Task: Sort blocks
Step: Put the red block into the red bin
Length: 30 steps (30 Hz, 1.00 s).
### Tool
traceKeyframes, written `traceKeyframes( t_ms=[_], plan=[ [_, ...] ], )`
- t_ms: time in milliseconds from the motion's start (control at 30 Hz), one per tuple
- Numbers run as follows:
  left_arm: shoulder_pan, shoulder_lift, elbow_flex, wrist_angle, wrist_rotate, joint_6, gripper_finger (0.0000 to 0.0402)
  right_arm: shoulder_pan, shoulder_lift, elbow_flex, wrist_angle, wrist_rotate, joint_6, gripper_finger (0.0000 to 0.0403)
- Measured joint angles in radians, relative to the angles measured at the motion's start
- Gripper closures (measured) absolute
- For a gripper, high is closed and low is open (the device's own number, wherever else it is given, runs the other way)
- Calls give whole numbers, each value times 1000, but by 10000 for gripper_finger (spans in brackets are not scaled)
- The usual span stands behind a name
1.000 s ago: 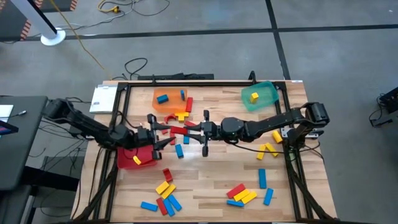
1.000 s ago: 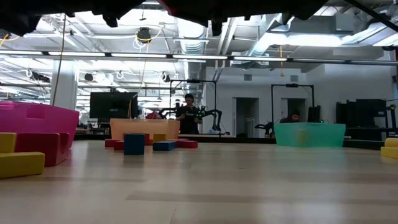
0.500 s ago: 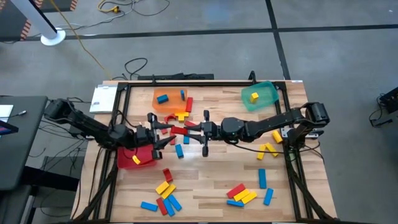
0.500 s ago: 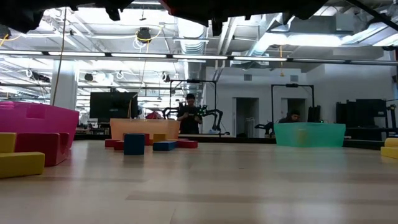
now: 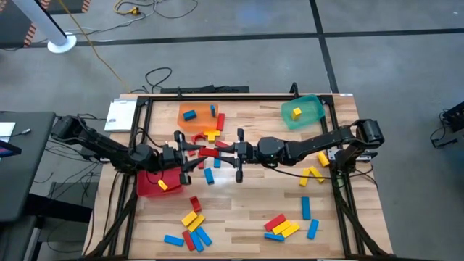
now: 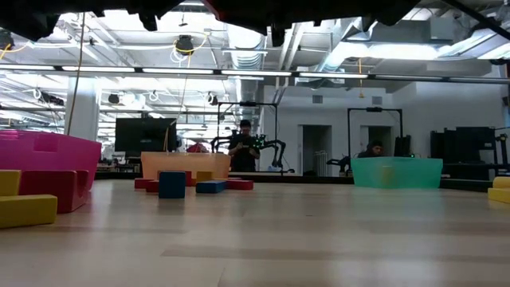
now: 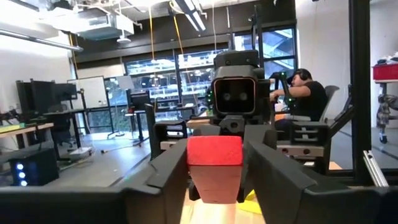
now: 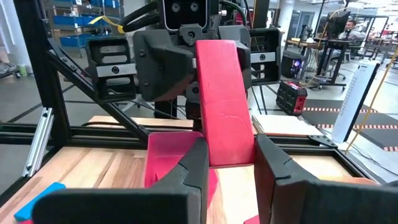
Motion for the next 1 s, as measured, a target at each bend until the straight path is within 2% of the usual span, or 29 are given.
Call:
traceKeyframes(
  t_ms=[133,367,467,567,633,767,1000],
  plan=[
    [0,0,0,0,4,6,297,1,0,0,-4,-9,-3,326],
    [-1,0,0,-9,5,15,297,1,0,0,-19,-8,-3,318],
    [-9,-17,0,-48,4,34,297,1,0,0,-39,-6,-1,289],
    [-21,-70,0,-137,-23,45,297,0,-1,1,-83,17,18,242],
    [-34,-129,6,-242,-58,43,297,-1,-1,1,-119,20,40,211],
    [-68,-255,60,-598,-134,-21,297,-1,-1,0,-206,19,76,170],
    [-152,-397,205,-1197,-215,-267,297,4,-1,0,-310,12,84,168]
  ],
)
